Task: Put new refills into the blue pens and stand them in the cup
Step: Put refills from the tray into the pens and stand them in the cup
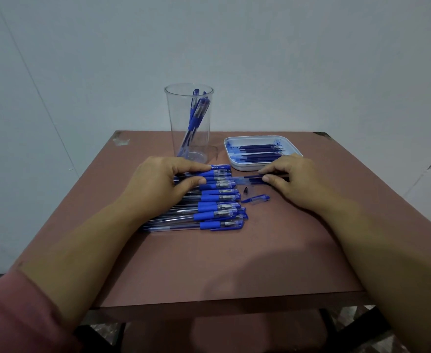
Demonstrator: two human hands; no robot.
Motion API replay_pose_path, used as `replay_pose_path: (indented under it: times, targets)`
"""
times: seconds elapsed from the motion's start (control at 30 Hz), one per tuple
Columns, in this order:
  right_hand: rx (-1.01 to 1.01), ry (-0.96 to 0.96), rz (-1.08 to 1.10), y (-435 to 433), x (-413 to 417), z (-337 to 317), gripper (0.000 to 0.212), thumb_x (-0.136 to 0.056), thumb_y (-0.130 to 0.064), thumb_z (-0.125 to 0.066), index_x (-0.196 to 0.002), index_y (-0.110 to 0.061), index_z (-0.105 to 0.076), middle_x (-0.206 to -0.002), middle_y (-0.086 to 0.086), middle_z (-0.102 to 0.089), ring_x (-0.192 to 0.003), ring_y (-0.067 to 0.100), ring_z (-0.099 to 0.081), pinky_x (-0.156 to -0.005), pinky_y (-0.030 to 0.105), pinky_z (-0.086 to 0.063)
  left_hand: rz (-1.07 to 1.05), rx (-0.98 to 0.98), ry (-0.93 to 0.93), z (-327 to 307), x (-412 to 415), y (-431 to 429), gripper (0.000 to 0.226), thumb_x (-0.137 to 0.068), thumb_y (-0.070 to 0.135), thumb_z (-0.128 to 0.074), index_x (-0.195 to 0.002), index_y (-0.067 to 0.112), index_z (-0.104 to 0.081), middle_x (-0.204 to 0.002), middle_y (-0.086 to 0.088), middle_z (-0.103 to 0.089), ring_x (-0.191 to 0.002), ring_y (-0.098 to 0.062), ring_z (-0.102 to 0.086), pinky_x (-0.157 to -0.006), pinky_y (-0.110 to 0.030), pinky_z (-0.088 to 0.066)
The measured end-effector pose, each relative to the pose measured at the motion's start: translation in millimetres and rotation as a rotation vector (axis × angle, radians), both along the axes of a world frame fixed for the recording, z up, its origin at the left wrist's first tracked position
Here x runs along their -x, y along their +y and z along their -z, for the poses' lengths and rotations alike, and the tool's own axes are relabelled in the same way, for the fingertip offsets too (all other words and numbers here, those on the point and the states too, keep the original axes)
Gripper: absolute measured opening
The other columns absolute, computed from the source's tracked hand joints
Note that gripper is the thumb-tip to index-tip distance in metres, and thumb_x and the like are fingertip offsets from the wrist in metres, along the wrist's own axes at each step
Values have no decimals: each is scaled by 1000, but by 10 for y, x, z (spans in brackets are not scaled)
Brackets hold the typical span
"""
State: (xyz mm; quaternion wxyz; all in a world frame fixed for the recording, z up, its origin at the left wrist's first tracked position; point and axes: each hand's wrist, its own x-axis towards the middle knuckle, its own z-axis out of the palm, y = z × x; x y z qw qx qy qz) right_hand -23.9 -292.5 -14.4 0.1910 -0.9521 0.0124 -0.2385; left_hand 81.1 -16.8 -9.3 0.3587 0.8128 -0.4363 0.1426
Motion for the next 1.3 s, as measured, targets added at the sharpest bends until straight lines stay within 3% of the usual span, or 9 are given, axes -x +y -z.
replay_pose_path:
  times: [0.2, 0.53, 0.63, 0.77, 0.83, 0.97, 1.17, 1.3]
  targets:
    - [57, 47, -2, -13, 2, -12, 17, -88, -21, -69, -103, -26, -75, -92, -16, -64, -93, 8, -51, -81, 22, -36, -4, -11, 0, -2, 1, -2, 28, -84, 34, -73, -111, 38, -71, -102, 15, -73, -90, 0, -65, -82, -29, -54]
    - [-11, -3, 41, -69, -78, -201, 16, -90, -20, -67, -105, -20, -74, -100, -7, -65, -95, 7, -47, -78, 14, -32, 0, -4, 2, -16, 12, -11, 28, -83, 33, -73, -110, 36, -72, -100, 14, -73, -89, 2, -65, -79, -19, -49]
    - [13, 85, 56, -134, -201, -364, 19, -93, -24, -64, -110, -23, -71, -107, -4, -65, -104, 11, -50, -80, 18, -31, 1, -1, 9, -20, 13, -17, 28, -83, 33, -74, -110, 36, -72, -101, 15, -73, -89, 1, -66, -80, -20, -50]
    - [42, 278, 100, -190, -370, -508, 25, -95, -28, -61, -118, -27, -68, -124, -3, -60, -103, 9, -49, -75, 19, -32, -13, 9, 4, -18, 8, -17, 28, -82, 32, -74, -110, 36, -72, -101, 14, -73, -90, -2, -67, -80, -26, -53]
    - [64, 368, 112, -200, -458, -538, 28, -94, -29, -63, -121, -27, -67, -128, -1, -60, -103, 10, -49, -79, 21, -32, -21, 12, -2, -19, 8, -14, 29, -82, 32, -74, -110, 36, -72, -101, 14, -73, -90, -3, -67, -80, -27, -54]
    - [101, 461, 68, -236, -610, -531, 26, -88, -29, -70, -114, -25, -71, -120, -1, -65, -96, 8, -51, -81, 23, -36, -17, 7, 0, -34, 13, -16, 31, -82, 31, -74, -112, 36, -70, -102, 13, -73, -89, -1, -66, -79, -25, -53]
    - [33, 441, 44, -288, -677, -464, 6, -85, -26, -74, -91, -27, -73, -99, -6, -68, -93, 11, -61, -76, 22, -42, -17, 8, -1, -29, 4, -15, 30, -82, 32, -74, -112, 35, -71, -101, 13, -73, -89, -2, -66, -79, -25, -53]
    - [13, 360, 28, -255, -617, -508, 10, -87, -27, -71, -97, -24, -72, -95, -8, -68, -85, 4, -58, -66, 11, -38, -15, 7, -6, -26, -2, -12, 31, -82, 33, -73, -113, 36, -70, -102, 12, -73, -91, -3, -67, -79, -24, -53]
